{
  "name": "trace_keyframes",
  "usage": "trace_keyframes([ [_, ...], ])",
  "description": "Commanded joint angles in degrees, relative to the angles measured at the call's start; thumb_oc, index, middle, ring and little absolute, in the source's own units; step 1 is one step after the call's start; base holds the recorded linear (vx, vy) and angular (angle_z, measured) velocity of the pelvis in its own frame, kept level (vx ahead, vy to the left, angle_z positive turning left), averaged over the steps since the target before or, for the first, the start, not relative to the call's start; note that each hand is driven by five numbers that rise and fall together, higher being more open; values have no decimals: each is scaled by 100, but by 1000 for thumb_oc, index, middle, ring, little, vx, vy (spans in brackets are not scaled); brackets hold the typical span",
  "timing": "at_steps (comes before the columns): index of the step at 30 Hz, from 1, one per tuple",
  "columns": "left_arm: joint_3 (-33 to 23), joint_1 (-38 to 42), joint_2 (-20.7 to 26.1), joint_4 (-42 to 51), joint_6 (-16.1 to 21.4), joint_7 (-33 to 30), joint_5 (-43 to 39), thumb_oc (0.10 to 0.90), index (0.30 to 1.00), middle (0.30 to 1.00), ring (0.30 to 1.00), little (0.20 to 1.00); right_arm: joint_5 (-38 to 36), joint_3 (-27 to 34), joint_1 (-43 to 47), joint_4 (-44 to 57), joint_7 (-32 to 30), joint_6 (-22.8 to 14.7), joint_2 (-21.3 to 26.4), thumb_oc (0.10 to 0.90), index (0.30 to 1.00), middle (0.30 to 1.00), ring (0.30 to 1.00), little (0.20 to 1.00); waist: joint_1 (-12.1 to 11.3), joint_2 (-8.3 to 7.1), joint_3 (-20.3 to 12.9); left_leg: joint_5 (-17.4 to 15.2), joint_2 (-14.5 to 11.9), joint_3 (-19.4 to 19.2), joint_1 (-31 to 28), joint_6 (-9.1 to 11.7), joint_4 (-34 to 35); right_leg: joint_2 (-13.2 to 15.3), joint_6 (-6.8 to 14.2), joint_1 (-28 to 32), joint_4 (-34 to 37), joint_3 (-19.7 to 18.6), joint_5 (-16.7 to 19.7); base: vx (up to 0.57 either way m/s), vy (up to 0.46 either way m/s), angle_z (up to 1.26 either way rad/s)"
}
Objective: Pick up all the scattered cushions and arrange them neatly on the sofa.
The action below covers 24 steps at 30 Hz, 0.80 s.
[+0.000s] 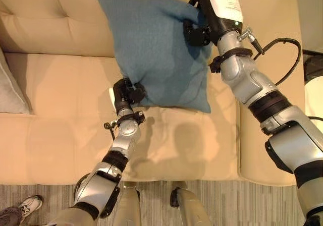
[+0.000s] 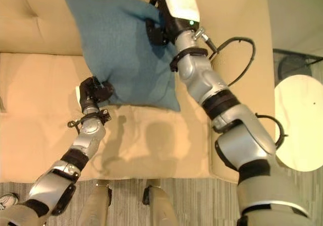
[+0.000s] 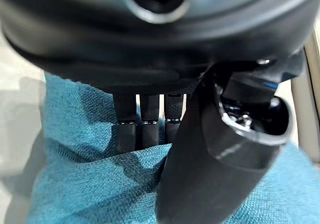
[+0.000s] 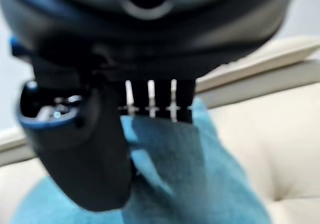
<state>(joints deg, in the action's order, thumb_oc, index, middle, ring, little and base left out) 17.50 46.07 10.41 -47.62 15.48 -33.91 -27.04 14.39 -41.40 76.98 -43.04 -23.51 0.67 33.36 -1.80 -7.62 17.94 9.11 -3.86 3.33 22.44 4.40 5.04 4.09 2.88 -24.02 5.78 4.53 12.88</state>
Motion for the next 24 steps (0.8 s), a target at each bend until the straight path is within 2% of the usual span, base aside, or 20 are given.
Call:
trace_keyframes([
  [1,307,1366,148,136,986,20,185,400,300,300,300,300,-116,137,1657,-193,-1033,-230,368,400,300,300,300,300,103,99,-536,-233,-168,19,243,521,-4,196,837,463,-78,-2,-638,-6,25,-4],
  [3,320,1341,70,-132,894,129,101,400,300,300,300,300,-289,108,1632,-413,-962,-297,379,400,300,300,300,300,109,128,-505,-223,-161,5,271,513,-4,208,850,421,-78,-12,-639,29,34,-3],
  [4,316,1290,-21,-259,877,186,-25,400,300,300,300,300,-479,183,1599,-479,-953,-332,340,800,900,900,900,900,96,145,-484,-254,-160,5,240,509,-4,211,849,445,-78,-15,-665,54,24,-4],
  [5,280,1232,-172,-398,841,283,-268,400,300,300,300,300,-656,272,1535,-571,-978,-334,305,800,900,900,900,900,96,158,-466,-251,-152,21,241,506,-4,227,847,435,-78,-6,-666,33,12,-2],
  [6,289,1158,-263,-452,833,430,-487,419,328,328,328,328,-721,285,1505,-631,-957,-331,262,800,900,900,900,900,104,165,-467,-216,-132,28,281,501,-4,235,847,402,-78,-3,-643,0,0,0],
  [7,290,1078,-344,-575,783,623,-733,555,533,533,533,533,-789,306,1496,-643,-926,-319,218,800,900,900,900,900,114,171,-475,-216,-123,27,300,501,-4,235,847,387,-78,-8,-638,0,0,0],
  [8,284,1061,-360,-725,720,773,-851,800,900,900,900,900,-779,270,1457,-682,-844,-285,201,800,900,900,900,900,130,178,-487,-222,-123,20,309,501,-4,237,845,372,-78,-9,-640,0,0,0],
  [9,281,1066,-358,-737,724,789,-863,800,900,900,900,900,-780,268,1458,-682,-842,-285,200,800,900,900,900,900,132,179,-491,-223,-123,21,313,501,-4,237,845,368,-78,-8,-641,0,0,0],
  [11,61,906,-301,-785,654,1005,-1515,800,900,900,900,900,-771,276,1401,-640,-738,-121,83,800,900,900,900,900,148,216,-495,-246,-132,-13,291,490,-4,236,850,372,-78,-22,-667,0,0,0],
  [14,-43,868,-168,-715,597,1108,-1763,800,900,900,900,900,-811,413,1290,-600,-741,-65,96,800,900,900,900,900,148,257,-486,-261,-124,-24,243,476,-4,231,845,411,-78,-27,-681,13,5,-1],
  [15,-185,624,113,-215,651,1064,-1655,800,900,900,900,900,-822,582,1138,-566,-802,-30,310,800,900,900,900,900,79,338,-467,-278,-104,-22,156,457,-4,230,831,507,-78,-27,-717,0,0,0],
  [17,-270,506,226,4,645,1023,-1657,800,900,900,900,900,-817,676,999,-464,-813,-20,455,800,900,900,900,900,55,373,-466,-288,-95,-19,111,444,-4,230,821,545,-78,-14,-738,33,-2,-2],
  [20,-532,120,596,677,627,838,-1484,800,900,900,900,900,-831,1180,479,54,-965,48,805,800,900,900,900,900,-35,479,-458,-342,-84,-3,-107,397,-4,228,785,754,-78,9,-820,60,-9,0],
  [24,-1076,-380,986,1291,603,580,-1349,800,900,900,900,900,-1150,2413,-526,1014,-1485,-105,939,800,900,900,900,900,-106,617,-469,-428,-71,20,-363,337,-4,241,737,993,-78,24,-941,76,-9,2],
])
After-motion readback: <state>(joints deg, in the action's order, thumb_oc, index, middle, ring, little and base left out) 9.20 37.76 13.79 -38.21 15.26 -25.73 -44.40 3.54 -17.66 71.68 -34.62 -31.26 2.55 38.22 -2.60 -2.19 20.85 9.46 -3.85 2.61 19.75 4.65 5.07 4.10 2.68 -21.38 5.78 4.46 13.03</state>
